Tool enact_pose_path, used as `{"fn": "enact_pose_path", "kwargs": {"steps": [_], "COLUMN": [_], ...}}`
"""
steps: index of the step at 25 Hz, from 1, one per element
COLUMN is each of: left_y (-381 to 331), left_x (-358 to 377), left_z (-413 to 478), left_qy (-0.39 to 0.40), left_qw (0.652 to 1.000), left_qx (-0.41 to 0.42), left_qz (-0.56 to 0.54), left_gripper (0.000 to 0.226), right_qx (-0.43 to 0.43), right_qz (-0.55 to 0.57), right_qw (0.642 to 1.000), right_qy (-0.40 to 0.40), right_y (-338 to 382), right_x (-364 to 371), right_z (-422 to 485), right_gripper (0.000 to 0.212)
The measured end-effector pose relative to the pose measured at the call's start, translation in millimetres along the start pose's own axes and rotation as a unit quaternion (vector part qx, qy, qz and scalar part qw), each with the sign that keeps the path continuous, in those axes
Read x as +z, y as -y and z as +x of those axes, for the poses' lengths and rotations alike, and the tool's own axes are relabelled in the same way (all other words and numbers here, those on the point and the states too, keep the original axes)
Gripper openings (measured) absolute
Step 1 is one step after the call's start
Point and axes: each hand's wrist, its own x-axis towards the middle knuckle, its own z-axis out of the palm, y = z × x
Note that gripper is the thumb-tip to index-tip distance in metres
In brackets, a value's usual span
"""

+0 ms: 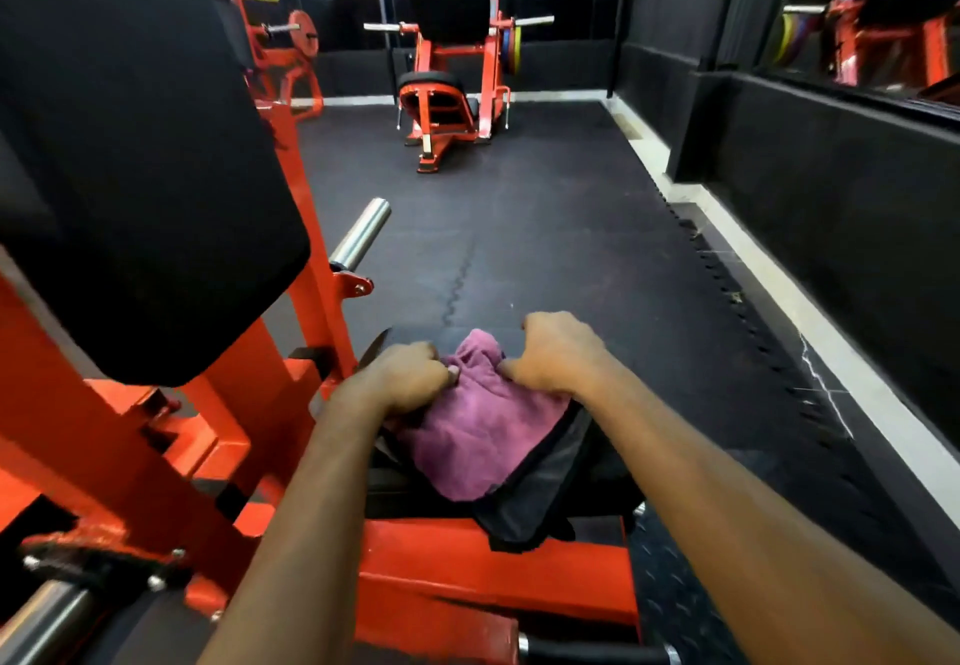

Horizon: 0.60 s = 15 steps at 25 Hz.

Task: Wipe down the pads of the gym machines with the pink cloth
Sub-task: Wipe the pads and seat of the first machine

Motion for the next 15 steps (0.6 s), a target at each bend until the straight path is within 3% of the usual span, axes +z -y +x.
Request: {"fn": "enact_pose_path", "kwargs": {"steps": [2, 4, 9, 13, 15], "left_y": [1, 0, -23, -68, -99], "left_x": [2, -6, -77, -187, -250], "left_z": [-11, -27, -87, -147, -179], "left_qy": [0.0, -0.009, -0.027, -0.087, -0.193], "left_qw": [0.999, 0.994, 0.977, 0.969, 0.97], "left_qx": [-0.008, -0.004, 0.063, 0.103, 0.097], "left_qz": [-0.048, -0.107, -0.203, -0.208, -0.114], "left_gripper": [0.018, 0.021, 0.013, 0.022, 0.028], "right_qx": [0.01, 0.029, 0.016, 0.016, 0.003], "right_qz": [0.038, 0.092, 0.251, 0.344, 0.394], "right_qw": [0.998, 0.991, 0.965, 0.936, 0.916], "right_qy": [0.055, 0.088, 0.066, 0.073, 0.077], "right_y": [8, 12, 22, 48, 67], "right_x": [-7, -23, -107, -217, -279], "right_z": [1, -6, -56, -105, -130], "right_gripper": [0.051, 0.029, 0.012, 0.038, 0.044]}}
